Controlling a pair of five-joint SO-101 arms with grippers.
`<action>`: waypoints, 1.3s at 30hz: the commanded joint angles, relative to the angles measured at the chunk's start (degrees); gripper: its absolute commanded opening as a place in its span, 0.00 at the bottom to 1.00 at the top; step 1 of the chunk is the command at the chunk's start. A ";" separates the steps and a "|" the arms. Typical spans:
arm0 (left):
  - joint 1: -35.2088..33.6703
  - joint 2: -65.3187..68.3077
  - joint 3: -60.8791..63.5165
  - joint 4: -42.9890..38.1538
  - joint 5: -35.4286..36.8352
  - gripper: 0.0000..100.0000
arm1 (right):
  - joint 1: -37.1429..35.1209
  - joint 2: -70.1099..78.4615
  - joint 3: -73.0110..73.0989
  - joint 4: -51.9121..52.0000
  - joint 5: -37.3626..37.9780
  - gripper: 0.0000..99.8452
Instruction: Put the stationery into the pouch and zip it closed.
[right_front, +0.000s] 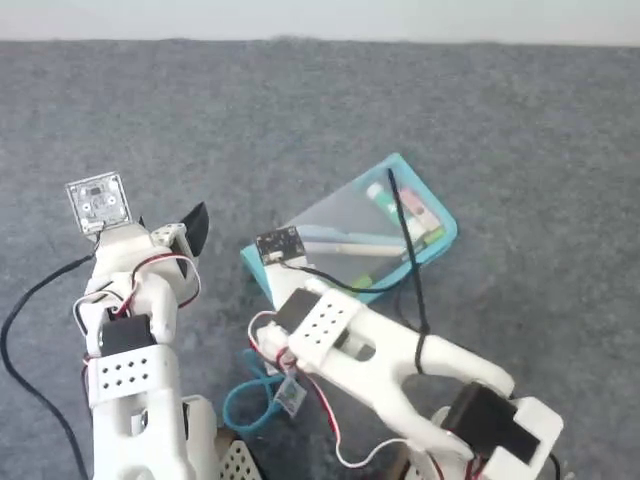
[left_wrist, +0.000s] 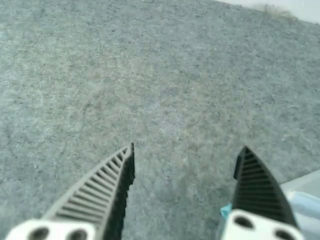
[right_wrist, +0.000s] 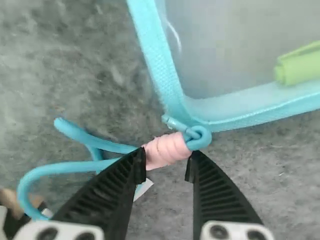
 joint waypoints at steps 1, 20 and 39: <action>-0.18 0.18 -2.86 -1.41 0.44 0.30 | 6.37 -2.07 -3.08 2.15 8.26 0.09; 0.18 0.26 -2.77 0.09 0.44 0.30 | 53.67 1.63 -13.98 2.33 57.41 0.01; 0.26 0.62 -2.68 -0.18 0.44 0.30 | 20.18 -9.19 -10.29 13.76 39.47 0.13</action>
